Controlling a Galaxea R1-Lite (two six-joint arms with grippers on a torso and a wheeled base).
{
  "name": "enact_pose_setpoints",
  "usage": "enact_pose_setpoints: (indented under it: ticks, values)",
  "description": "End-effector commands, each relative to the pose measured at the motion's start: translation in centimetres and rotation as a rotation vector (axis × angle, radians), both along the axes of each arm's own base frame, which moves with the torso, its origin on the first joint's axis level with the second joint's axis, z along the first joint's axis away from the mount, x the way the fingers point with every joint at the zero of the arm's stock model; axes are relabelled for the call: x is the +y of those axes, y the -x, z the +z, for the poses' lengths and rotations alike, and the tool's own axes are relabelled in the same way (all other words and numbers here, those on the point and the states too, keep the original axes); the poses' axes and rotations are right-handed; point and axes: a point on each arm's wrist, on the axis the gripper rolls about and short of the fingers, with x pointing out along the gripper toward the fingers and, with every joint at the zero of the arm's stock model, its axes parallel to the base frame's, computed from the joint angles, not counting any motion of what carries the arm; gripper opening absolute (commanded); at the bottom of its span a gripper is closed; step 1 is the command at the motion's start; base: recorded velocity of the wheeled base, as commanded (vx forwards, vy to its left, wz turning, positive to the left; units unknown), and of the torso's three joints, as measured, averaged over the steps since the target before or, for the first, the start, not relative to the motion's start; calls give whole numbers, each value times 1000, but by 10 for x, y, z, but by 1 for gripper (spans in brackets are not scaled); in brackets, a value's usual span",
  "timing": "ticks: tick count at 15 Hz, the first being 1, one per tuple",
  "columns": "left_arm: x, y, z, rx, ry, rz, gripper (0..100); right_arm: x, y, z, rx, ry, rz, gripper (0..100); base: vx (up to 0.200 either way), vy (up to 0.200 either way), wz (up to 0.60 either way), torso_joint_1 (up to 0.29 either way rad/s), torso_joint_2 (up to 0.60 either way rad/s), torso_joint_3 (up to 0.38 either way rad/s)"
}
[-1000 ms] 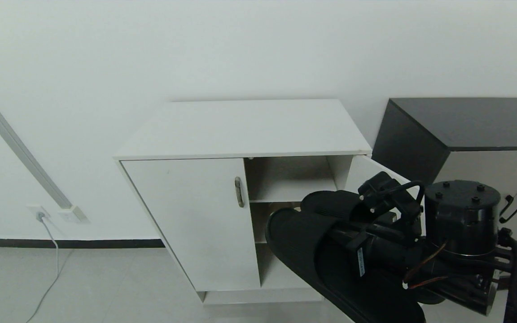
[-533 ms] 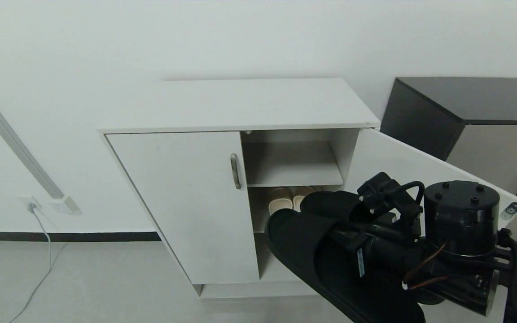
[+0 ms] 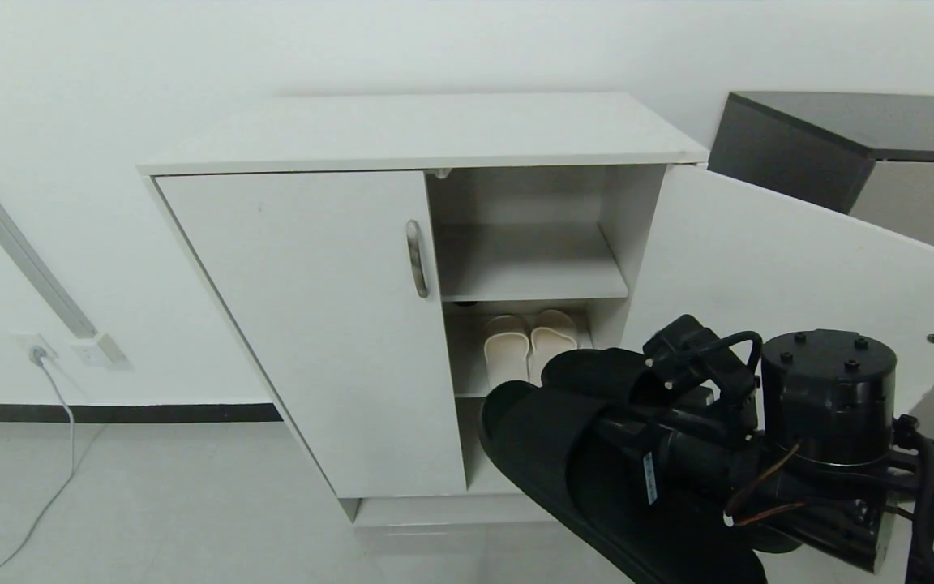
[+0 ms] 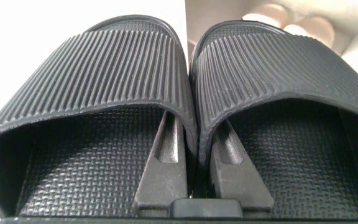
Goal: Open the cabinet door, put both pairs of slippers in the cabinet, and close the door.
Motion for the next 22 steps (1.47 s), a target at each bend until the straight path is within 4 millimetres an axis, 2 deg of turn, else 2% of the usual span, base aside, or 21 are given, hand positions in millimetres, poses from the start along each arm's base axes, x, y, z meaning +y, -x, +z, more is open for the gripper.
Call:
enact_pose_setpoints:
  ticks: [1,8,12,14,16,17,20,22]
  values:
    - [0,0,0,1,0,0,0,0,1,-2,6,6,3,0,0,0,0,-105,447,339]
    - [0,0,0,1,2,0,0,2,1,-2,-17,-4,2,0,0,0,0,-57,445,383]
    - [0,0,0,1,3,0,0,9,-3,-11,-10,21,12,0,0,0,0,-4,124,128]
    - [0,0,0,1,2,0,0,42,-12,-15,-39,36,-138,0,0,0,0,0,0,0]
    - [0,0,0,1,2,-2,0,63,-30,-14,-20,17,-298,0,0,0,0,0,0,0]
    - [0,0,0,1,2,0,0,78,-40,-6,-9,1,-374,0,0,0,0,0,0,0]
    - [0,0,0,1,2,0,0,96,-50,36,-55,-42,-533,0,0,0,0,0,0,0]
    - [0,0,0,1,2,0,0,105,-57,55,-86,-61,-600,0,0,0,0,0,0,0]
